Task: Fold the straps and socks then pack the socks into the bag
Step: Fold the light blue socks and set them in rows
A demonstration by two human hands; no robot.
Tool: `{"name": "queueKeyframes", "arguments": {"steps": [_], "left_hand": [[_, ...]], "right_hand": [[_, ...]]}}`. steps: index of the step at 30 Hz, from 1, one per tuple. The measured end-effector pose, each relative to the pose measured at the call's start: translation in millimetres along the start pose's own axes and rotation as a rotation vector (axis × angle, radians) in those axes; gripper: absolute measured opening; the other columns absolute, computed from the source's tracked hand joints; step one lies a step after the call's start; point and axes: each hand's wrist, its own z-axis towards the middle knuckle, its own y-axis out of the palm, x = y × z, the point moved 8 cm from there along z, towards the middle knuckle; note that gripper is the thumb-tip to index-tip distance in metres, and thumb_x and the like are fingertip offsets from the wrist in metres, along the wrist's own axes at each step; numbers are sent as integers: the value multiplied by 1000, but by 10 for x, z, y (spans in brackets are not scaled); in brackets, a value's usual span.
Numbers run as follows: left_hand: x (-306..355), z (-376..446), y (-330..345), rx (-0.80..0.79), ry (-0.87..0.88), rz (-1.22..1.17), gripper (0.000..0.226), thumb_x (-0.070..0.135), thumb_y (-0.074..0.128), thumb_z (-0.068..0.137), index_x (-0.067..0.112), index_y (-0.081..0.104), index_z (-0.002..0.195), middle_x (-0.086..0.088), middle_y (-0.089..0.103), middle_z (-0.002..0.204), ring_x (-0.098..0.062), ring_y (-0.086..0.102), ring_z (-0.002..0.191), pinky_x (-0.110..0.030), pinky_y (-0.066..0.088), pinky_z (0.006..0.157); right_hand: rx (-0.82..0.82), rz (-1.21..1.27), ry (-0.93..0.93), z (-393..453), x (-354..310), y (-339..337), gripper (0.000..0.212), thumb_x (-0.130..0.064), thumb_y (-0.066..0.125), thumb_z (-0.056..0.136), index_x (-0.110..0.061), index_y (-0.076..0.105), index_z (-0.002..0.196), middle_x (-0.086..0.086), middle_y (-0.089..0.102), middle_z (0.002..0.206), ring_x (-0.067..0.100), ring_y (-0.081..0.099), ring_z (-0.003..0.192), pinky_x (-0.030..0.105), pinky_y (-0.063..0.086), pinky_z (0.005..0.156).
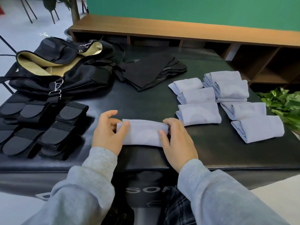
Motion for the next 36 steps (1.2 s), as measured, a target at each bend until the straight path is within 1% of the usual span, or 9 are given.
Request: {"name": "queueKeyframes", "arguments": {"steps": [4, 7, 12, 16, 21, 25, 29, 34, 36], "left_hand": [[27, 9, 53, -69, 87, 129, 39, 16, 61, 87, 32, 50, 120, 17, 49, 114, -10, 49, 114, -24, 37, 99], [112, -8, 128, -145, 178, 255, 35, 15, 57, 90, 21, 53, 124, 15, 44, 125, -5, 35, 126, -4, 18, 98], [109, 68, 176, -258, 115, 305, 23, 19, 56, 91, 27, 59, 112, 16, 50, 113, -4, 42, 113, -10, 24, 92], [105, 96, 196, -345, 53, 272, 18, 19, 59, 89, 32, 56, 103, 20, 48, 102, -3, 43, 105, -11, 26, 88], [112, 85, 222, -417, 27, 269, 20, 22, 60, 88, 40, 50, 86, 7, 52, 110, -5, 47, 100, -6, 31, 74], [98, 124, 228, -487, -34, 307, 33, 27, 63, 86, 55, 54, 73, 5, 48, 91, 0, 46, 76, -8, 31, 65], [129, 159, 233, -547, -39, 266, 36, 20, 72, 80, 50, 62, 62, 11, 51, 69, -5, 45, 62, -10, 36, 62], [104, 156, 307, -616, -36, 402, 22, 25, 74, 77, 42, 60, 75, -2, 56, 95, -8, 49, 74, -14, 36, 67], [106, 166, 338, -620, -37, 415, 22, 24, 74, 76, 40, 59, 76, -1, 55, 92, -10, 49, 72, -18, 37, 69]], "right_hand": [[-35, -86, -40, 22, -35, 40, 39, -34, 39, 98, -25, 40, 137, -14, 34, 145, 5, 25, 132, 17, 18, 105], [-55, -111, -8, 22, -26, 56, 42, -36, 40, 97, -25, 40, 137, -14, 36, 144, 3, 23, 134, 17, 15, 107], [-98, -75, 75, 8, 3, 49, 46, -43, 48, 90, -25, 40, 132, -16, 37, 137, 4, 28, 128, 13, 14, 101], [-112, -53, 137, -18, 54, 56, 31, -44, 54, 85, -26, 45, 109, -10, 45, 114, 13, 42, 108, 17, 29, 90], [-92, 39, 145, -64, 17, -5, 28, -37, 60, 86, -28, 37, 100, -13, 41, 102, 10, 43, 95, 18, 34, 84], [-127, 54, 179, -84, -21, -30, 19, -30, 54, 92, -27, 36, 94, -11, 39, 102, 16, 45, 97, 28, 40, 84], [-149, 112, 230, -70, -21, -54, 15, -23, 50, 95, -24, 36, 90, -7, 41, 102, 13, 44, 89, 21, 34, 76], [-163, 180, 244, -69, 15, -61, 11, -19, 47, 96, -20, 38, 90, -3, 42, 99, 11, 43, 82, 16, 30, 70], [-146, 221, 243, -57, 42, -75, 10, -18, 46, 97, -19, 38, 91, -4, 41, 99, 10, 41, 80, 14, 29, 69]]}}
